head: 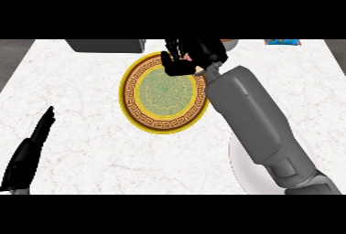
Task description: Pick the cupcake from the plate and place it in the plate
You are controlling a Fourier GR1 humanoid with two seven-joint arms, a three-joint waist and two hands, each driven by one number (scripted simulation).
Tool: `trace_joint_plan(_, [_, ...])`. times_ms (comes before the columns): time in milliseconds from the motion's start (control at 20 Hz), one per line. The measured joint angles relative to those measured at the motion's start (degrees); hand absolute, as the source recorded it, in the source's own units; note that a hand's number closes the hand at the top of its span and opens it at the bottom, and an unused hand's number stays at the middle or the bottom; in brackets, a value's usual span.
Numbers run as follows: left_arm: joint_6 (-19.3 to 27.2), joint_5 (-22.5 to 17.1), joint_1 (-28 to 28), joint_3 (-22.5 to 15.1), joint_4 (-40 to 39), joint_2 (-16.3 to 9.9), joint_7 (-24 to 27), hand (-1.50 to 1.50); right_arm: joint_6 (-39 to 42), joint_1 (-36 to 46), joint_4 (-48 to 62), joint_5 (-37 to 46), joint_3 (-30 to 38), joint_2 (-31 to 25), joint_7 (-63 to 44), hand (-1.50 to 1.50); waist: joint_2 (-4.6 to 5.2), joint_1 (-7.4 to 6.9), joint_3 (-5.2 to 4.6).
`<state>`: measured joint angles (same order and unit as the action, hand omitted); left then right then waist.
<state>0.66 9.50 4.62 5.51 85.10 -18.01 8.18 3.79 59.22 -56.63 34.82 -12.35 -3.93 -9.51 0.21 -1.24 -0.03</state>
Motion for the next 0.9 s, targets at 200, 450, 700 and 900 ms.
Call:
trace_joint_plan(200, [0.07, 0.77, -0.69, -0.42, -0.6, 0.65, 0.44, 0.0, -3.2, 3.1, 9.09, -1.01, -1.9, 2.43, 1.26, 1.5, 0.16, -0.49, -0.01])
trace_joint_plan(450, [-0.56, 1.03, -1.9, -0.85, 1.22, 0.59, -1.75, 0.0, -6.99, 4.1, 16.8, -7.61, -3.31, 3.48, 2.05, -1.5, 0.38, -1.65, 0.02])
trace_joint_plan(700, [-0.73, 1.58, -3.12, -1.27, -0.24, 1.2, -1.26, 0.0, -12.36, 5.05, 23.23, -14.4, -7.15, 3.79, 0.01, -1.5, 0.57, -2.37, 0.0])
trace_joint_plan(900, [-0.55, 1.83, -2.48, -1.07, -0.34, 1.61, -0.74, 0.0, -16.1, 6.0, 25.8, -18.75, -7.95, 3.88, 2.76, -1.5, 0.53, -2.16, 0.01])
